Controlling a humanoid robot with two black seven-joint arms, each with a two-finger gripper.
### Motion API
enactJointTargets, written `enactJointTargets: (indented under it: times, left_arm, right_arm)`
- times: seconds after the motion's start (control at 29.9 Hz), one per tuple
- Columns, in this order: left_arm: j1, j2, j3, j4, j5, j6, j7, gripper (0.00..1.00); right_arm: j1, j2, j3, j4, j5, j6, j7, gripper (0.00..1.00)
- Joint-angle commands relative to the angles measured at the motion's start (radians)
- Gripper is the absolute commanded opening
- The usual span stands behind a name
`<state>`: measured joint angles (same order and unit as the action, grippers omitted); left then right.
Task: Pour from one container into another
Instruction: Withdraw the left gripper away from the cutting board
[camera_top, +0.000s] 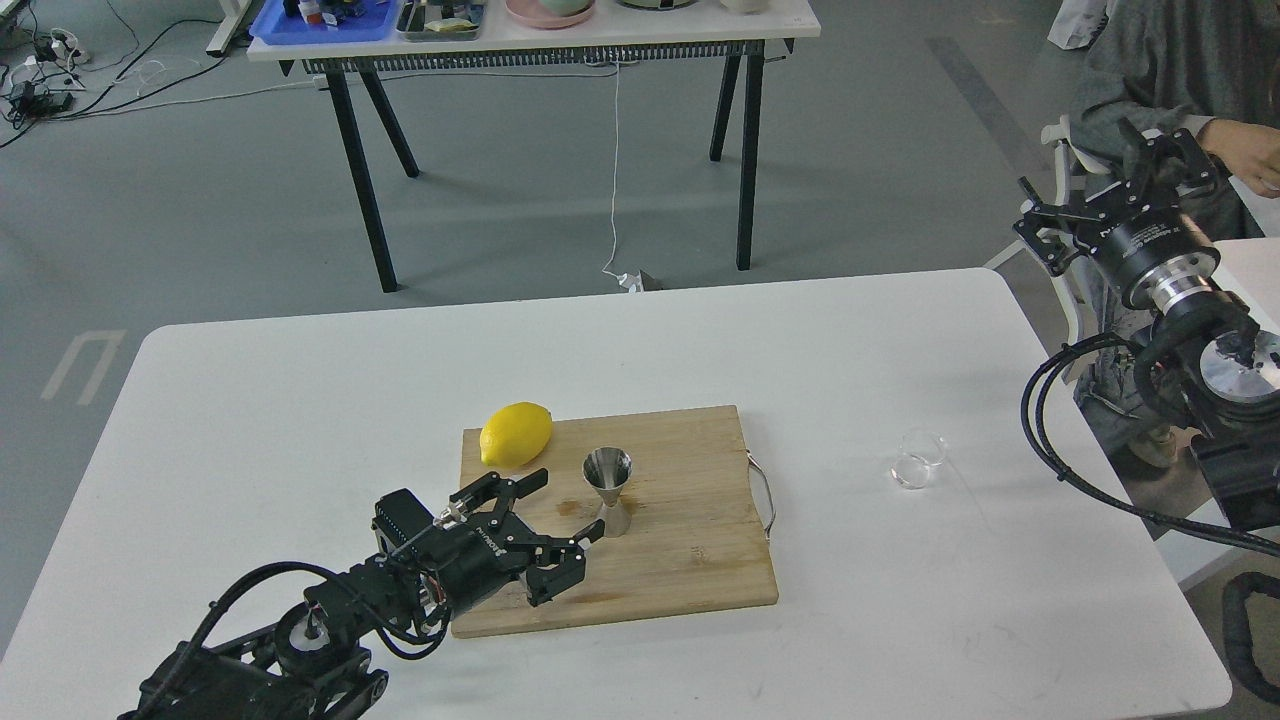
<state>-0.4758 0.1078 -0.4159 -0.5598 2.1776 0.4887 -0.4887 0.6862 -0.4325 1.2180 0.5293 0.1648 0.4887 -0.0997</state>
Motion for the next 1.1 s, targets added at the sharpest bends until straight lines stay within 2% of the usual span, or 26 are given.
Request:
enactJointTargets:
  times: [0.0,0.2,0.5,0.67,0.77,0.87,1.0,1.07]
  left_arm:
    - [0.029,0.047,-0.001,-0.057,-0.005,0.0,0.0,0.98]
    - [0.071,0.211,0.015,-0.181,-0.163,0.0,0.0,0.95]
    - [0.065,0.464,0.009,-0.396,-0.654,0.0,0.0,0.94]
    - [0.052,0.572,-0.038,-0.468,-0.875,0.0,0.0,0.94]
    - [0.052,0.599,-0.116,-0.473,-0.956,-0.224,0.0,0.94]
    - [0.056,0.633,-0.223,-0.473,-1.038,-0.503,0.0,0.94]
    - [0.059,0.679,-0.323,-0.463,-1.195,-0.948,0.0,0.94]
    - [0.057,0.701,-0.351,-0.453,-1.275,-0.977,0.0,0.95]
  right_arm:
    - [-0.001,0.0,0.0,0.0,-0.001,0.0,0.0,0.99]
    - [-0.001,0.0,0.001,0.0,0.001,0.0,0.0,0.99]
    - [-0.001,0.015,0.001,-0.002,0.001,0.0,0.002,0.99]
    - [-0.02,0.021,0.003,-0.003,0.001,0.0,0.002,0.99]
    - [-0.034,0.023,0.003,-0.005,0.001,0.0,0.002,0.99]
    - [-0.048,0.023,0.005,-0.005,0.001,0.0,0.003,0.99]
    - [-0.06,0.023,0.008,-0.003,0.001,0.0,0.003,0.99]
    - [-0.062,0.023,0.008,-0.003,0.002,0.0,0.003,0.99]
